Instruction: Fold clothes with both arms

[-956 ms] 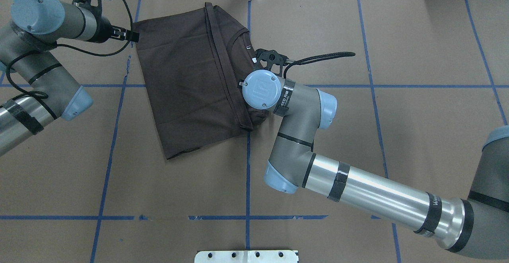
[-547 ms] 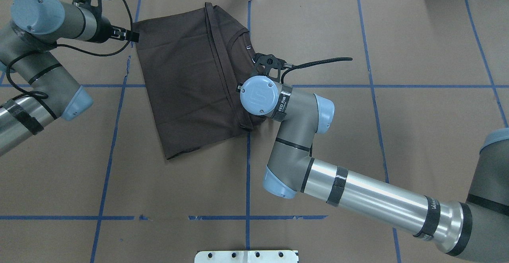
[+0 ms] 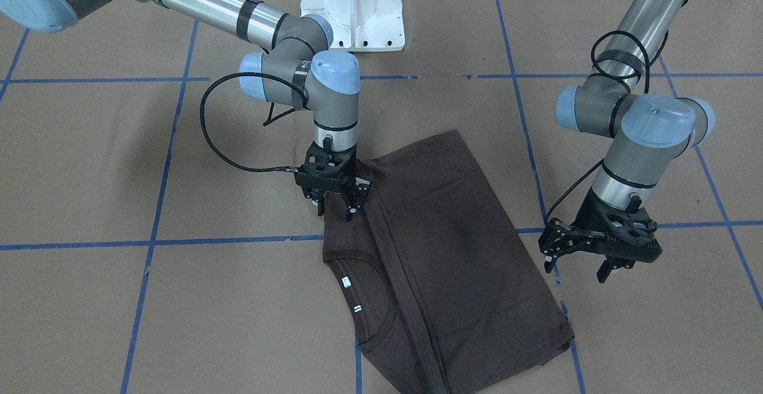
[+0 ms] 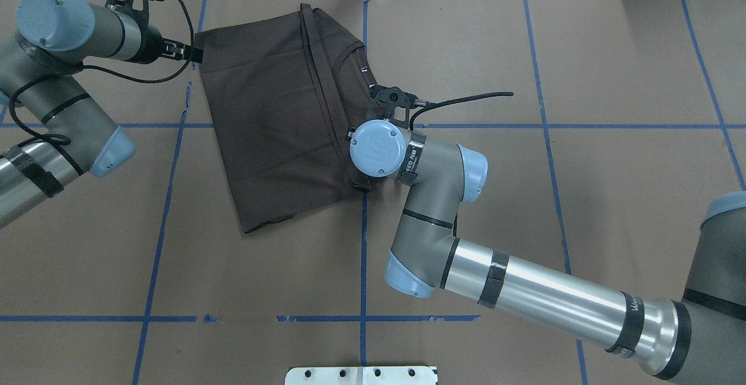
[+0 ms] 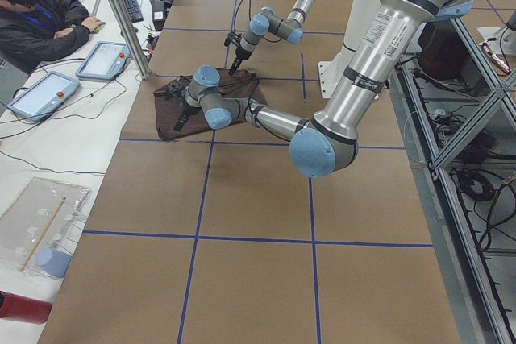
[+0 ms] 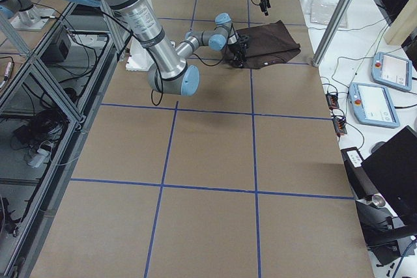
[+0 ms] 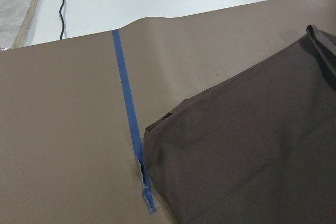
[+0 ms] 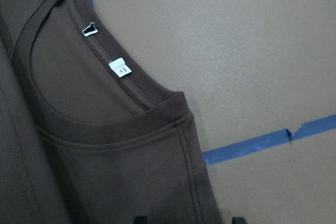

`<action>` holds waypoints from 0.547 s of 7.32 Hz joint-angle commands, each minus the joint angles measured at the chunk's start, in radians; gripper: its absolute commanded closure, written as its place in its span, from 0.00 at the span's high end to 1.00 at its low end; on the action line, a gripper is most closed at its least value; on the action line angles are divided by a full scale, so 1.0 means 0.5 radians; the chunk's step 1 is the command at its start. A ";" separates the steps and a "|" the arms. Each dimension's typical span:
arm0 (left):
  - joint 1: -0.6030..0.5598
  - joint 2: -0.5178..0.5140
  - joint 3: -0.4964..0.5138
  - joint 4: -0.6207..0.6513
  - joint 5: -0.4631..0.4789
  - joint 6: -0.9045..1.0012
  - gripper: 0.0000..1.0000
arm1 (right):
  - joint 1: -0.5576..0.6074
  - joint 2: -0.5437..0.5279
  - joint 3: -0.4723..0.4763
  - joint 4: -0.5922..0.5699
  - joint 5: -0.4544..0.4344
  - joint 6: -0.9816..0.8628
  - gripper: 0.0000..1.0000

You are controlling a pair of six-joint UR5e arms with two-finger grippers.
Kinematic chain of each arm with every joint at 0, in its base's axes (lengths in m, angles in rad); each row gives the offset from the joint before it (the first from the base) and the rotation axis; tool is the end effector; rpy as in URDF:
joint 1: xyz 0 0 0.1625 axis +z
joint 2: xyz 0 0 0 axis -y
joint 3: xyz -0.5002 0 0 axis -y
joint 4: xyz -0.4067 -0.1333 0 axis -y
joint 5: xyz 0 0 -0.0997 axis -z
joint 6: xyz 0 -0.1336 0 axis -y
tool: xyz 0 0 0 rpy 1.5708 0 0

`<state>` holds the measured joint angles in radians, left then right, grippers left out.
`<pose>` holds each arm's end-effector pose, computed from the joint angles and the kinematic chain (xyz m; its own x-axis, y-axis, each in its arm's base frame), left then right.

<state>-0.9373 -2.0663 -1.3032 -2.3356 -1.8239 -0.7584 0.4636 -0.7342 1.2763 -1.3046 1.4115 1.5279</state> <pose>0.3912 -0.7013 0.4978 0.6988 0.2359 -0.6753 0.2165 0.8301 0.5139 -0.7216 -0.5335 0.3068 0.6406 0.2729 0.7177 -0.5171 0.8443 0.1405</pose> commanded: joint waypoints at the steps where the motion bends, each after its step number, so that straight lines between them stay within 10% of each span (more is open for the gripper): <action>1: 0.000 0.000 0.002 0.002 0.000 -0.002 1.00 | -0.001 -0.001 0.000 -0.002 -0.004 0.003 0.62; 4: 0.000 0.000 0.005 -0.001 0.000 -0.002 1.00 | -0.001 -0.001 0.000 -0.002 -0.004 0.003 0.60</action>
<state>-0.9373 -2.0663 -1.3011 -2.3354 -1.8239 -0.7593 0.4626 -0.7348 1.2763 -1.3054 1.4098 1.5293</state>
